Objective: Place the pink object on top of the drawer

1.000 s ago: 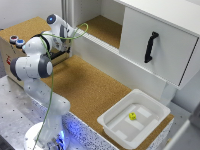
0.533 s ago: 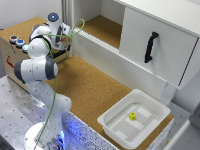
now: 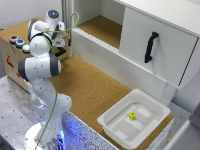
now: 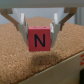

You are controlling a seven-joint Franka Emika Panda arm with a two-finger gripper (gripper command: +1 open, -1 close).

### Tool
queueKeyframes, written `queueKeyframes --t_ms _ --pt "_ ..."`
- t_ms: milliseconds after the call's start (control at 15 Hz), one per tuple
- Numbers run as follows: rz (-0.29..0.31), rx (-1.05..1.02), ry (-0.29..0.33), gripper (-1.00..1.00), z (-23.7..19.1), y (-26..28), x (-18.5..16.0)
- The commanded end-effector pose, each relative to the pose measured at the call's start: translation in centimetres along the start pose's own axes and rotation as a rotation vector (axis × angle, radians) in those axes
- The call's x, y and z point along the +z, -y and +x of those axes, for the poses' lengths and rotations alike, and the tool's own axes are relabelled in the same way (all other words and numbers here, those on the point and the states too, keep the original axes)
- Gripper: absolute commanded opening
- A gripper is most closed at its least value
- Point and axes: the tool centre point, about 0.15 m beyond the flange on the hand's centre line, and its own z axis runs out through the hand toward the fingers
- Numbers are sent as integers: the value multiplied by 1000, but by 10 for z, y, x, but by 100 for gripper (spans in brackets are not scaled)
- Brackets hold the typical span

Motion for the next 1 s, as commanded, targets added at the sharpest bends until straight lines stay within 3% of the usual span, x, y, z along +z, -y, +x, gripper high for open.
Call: queueKeyframes --t_ms 0,67,400,933 --pt "222 -204 118 -100 29 -10 12" --pt "235 -226 114 100 30 -9 5" --pt "279 -298 78 100 29 1 -28" --pt "219 -173 28 100 19 -4 -61"
